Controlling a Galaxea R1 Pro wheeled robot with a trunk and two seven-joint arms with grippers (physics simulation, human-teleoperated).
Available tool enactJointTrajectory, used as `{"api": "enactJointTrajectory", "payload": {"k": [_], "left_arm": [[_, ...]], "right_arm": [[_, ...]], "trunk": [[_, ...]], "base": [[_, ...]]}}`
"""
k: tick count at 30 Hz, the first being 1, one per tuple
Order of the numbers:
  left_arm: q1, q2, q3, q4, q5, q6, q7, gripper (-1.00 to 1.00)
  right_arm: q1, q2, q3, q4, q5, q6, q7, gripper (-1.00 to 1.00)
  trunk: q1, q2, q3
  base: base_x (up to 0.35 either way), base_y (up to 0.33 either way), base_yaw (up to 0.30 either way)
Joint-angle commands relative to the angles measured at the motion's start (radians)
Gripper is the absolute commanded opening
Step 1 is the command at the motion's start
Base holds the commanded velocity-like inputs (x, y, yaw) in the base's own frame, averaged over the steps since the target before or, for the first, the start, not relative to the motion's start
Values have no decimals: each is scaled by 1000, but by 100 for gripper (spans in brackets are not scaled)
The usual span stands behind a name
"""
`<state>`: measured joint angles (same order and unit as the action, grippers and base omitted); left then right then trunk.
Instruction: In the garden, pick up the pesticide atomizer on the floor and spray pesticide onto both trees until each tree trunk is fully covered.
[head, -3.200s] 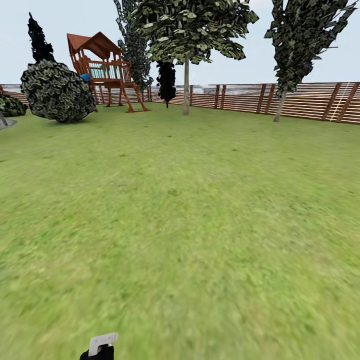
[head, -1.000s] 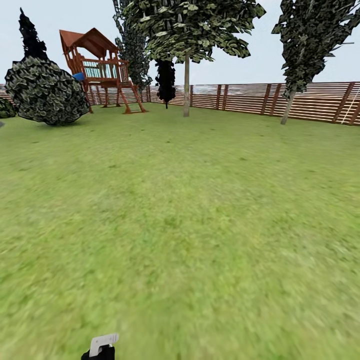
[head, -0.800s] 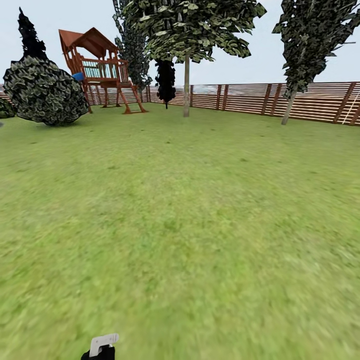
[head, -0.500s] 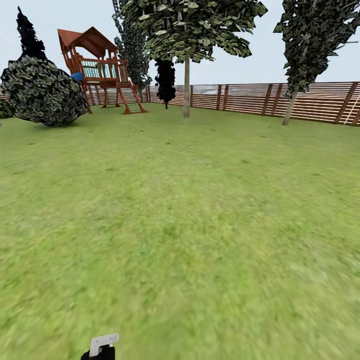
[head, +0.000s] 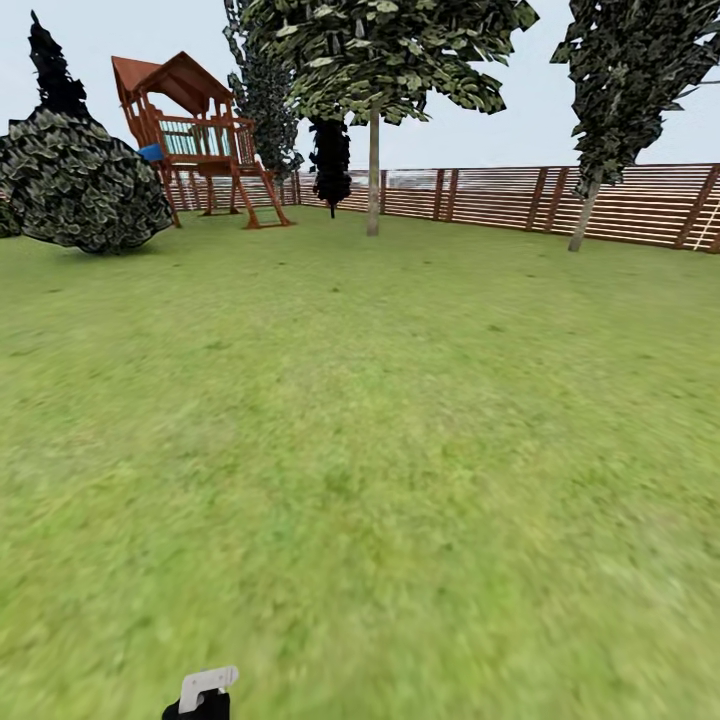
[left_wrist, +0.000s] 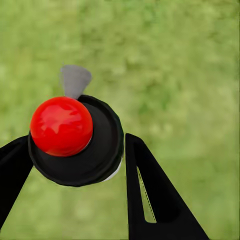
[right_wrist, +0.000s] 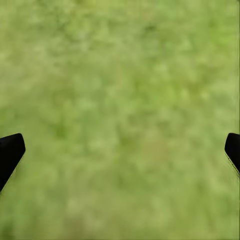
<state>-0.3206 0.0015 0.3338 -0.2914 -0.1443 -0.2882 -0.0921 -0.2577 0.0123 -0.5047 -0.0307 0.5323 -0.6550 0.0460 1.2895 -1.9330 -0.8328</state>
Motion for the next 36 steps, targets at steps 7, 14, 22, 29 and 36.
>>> {"api": "enactJointTrajectory", "payload": {"k": [7,14,22,29,36], "left_arm": [[0,0,0,-1,0,0,0,-100],[0,0,2,-2,0,0,0,-100],[0,-1,-2,-1,0,0,-1,-100],[0,0,-1,0,0,0,-1,-100],[0,0,-1,0,0,0,-1,-100]], "right_arm": [[0,0,0,0,0,0,0,100],[0,0,0,0,0,0,0,100],[0,0,0,0,0,0,0,100],[0,0,0,0,0,0,0,100],[0,0,0,0,0,0,0,100]], "trunk": [[0,0,0],[0,0,0],[0,0,0],[0,0,0],[0,0,0]], "base": [[340,0,0],[340,0,0],[340,0,0],[340,0,0],[340,0,0]]}}
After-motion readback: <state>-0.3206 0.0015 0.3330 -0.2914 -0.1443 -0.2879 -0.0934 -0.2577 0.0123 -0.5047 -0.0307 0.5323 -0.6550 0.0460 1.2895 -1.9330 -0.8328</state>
